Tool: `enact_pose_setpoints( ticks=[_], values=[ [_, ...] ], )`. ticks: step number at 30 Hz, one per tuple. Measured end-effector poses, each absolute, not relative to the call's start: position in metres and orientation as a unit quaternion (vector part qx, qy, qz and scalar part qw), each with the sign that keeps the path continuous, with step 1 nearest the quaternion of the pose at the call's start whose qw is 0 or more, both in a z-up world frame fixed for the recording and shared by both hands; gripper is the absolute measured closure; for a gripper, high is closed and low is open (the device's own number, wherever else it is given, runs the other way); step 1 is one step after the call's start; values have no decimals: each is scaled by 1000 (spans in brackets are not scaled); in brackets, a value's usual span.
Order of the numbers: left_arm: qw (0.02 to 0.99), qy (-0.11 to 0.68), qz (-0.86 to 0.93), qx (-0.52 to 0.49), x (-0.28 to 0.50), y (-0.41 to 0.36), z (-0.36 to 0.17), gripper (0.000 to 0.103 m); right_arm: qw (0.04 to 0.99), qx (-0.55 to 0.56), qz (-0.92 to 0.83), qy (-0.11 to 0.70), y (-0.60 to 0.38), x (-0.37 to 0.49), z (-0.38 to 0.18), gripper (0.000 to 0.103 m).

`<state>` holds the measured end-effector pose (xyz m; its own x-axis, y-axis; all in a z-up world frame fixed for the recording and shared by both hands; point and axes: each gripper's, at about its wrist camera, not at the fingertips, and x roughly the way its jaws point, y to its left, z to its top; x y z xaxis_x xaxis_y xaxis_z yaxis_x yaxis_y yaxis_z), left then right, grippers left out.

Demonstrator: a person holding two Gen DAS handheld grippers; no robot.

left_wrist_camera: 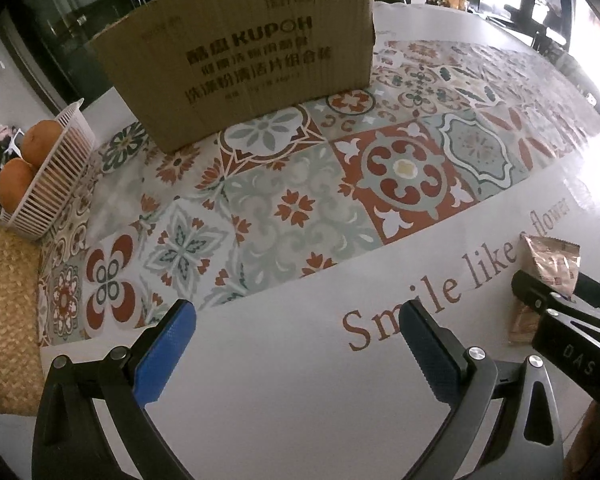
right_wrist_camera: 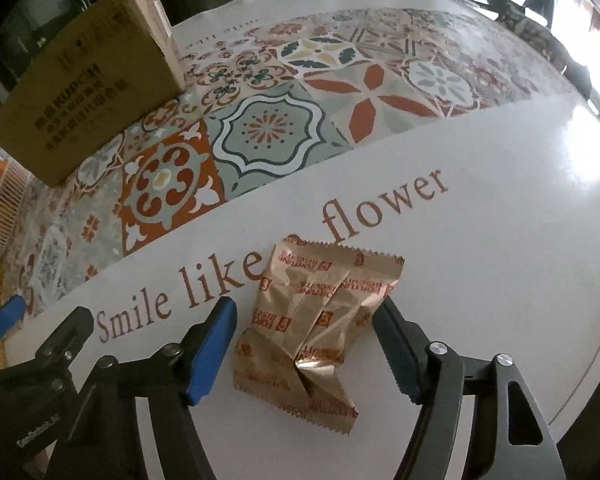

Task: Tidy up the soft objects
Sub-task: 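Move the right tool toward the gold biscuit packet on the runner, then grasp the gold biscuit packet with the right tool, then carry the biscuit packet over the box and release it inside with the right tool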

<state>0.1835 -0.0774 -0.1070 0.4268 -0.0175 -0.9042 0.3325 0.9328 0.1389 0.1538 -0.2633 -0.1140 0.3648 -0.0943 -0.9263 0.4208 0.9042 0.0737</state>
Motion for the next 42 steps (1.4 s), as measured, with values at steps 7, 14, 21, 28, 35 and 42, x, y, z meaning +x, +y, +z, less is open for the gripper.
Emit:
enact_pose_setpoints(
  ticks=[7,14,21,28,35,42],
  values=[
    [829,527,-107,150,185,-77,-108,0,815,131,-158,542,-260,156,-114,50],
    [837,517,-105,144,183,-73,-98,0,832,115,-150,522,-255,155,-98,52],
    [856,494,-90,126,182,-55,-78,0,853,91,-133,496,-237,161,-73,52],
    [874,471,-68,98,183,-28,-59,0,874,73,-110,467,-215,175,-50,52],
    [890,446,-45,79,186,-2,-40,0,892,59,-79,441,-189,190,-30,52],
    [902,426,-28,62,194,14,-22,0,906,51,-47,417,-170,206,-13,52]
  ],
)
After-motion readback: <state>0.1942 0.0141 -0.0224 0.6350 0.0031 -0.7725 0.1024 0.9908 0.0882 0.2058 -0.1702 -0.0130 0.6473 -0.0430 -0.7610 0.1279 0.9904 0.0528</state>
